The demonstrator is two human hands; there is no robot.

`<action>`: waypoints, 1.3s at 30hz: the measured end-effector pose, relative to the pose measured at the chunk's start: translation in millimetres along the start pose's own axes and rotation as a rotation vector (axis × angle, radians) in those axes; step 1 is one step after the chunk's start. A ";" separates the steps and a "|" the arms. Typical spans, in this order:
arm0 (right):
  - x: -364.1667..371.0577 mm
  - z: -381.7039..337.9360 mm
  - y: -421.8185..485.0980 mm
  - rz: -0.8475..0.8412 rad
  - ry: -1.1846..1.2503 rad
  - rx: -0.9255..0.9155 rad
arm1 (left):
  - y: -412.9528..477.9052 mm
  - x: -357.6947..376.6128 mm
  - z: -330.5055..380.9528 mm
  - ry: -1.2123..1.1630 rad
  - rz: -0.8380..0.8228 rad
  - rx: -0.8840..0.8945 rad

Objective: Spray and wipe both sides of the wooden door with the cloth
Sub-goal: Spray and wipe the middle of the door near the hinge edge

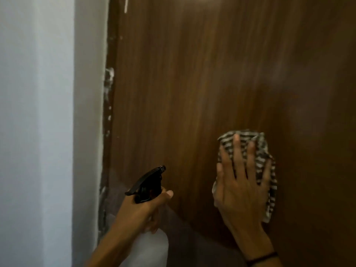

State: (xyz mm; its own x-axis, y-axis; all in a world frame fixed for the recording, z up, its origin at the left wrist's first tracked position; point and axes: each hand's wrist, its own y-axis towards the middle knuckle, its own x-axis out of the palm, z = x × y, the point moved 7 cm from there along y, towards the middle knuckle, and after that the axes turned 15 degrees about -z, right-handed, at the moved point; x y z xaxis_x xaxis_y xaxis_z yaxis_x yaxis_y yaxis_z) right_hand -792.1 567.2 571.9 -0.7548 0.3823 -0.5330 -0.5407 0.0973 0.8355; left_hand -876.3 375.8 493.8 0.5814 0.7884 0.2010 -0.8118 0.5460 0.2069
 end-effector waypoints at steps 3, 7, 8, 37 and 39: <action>11.9 -49.6 20.9 -0.008 0.007 -0.035 | -4.4 -31.8 -1.4 0.005 0.044 0.009; 52.8 -119.1 6.2 -0.105 -0.045 -0.318 | -14.9 -74.9 -10.9 -0.008 0.113 -0.006; 59.5 -130.0 0.2 -0.113 -0.040 -0.333 | -18.9 -86.9 -15.7 -0.018 0.131 -0.020; 94.5 -197.0 -15.9 -0.258 0.101 -0.315 | -10.6 -199.8 -97.1 0.080 0.137 -0.375; 96.6 -212.8 -3.6 -0.264 0.080 -0.316 | -10.7 -204.4 -94.4 0.072 0.112 -0.358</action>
State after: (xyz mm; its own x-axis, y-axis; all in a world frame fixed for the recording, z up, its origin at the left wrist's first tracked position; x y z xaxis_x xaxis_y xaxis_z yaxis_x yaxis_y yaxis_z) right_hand -942.1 408.3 489.1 -0.5949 0.3085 -0.7422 -0.7972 -0.1089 0.5938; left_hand -991.5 235.7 360.1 0.4929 0.8598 0.1335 -0.8450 0.5096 -0.1625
